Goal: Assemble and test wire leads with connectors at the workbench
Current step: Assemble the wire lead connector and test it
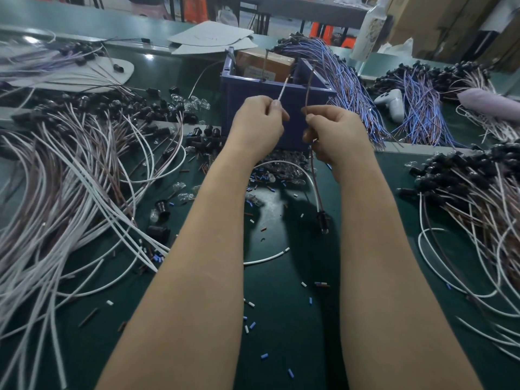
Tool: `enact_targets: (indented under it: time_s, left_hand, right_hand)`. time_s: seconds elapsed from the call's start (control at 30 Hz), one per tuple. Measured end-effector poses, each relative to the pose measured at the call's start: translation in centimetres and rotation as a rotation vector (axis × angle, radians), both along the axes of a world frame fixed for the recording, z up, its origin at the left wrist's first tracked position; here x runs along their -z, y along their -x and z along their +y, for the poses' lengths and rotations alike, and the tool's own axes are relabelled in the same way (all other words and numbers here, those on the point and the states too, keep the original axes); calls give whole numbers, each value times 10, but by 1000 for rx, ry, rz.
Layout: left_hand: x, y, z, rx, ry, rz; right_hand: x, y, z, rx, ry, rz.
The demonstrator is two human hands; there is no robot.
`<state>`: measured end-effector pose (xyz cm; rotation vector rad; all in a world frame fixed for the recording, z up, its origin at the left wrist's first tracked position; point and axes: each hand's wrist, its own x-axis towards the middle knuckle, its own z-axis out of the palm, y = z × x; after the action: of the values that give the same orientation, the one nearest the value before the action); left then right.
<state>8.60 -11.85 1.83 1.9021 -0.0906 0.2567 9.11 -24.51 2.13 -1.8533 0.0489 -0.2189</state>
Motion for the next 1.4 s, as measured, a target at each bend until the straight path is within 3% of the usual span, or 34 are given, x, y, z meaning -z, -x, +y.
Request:
enact_targets:
  time_s: [0.33,1.07,1.2,1.4]
  left_hand:
    - [5,-7,8,-150,191,61]
    - [5,-9,12,-211,184,29]
    - [-1,-1,16,-20,77,102]
    - [-5,10,18,288,-54,210]
  right_hand:
    - [0,-1,2,-6,-4,2]
    - [0,0,1,-16,-4,1]
    - [1,0,2,-3,-51,-2]
    - [0,1,1,-101,-431,47]
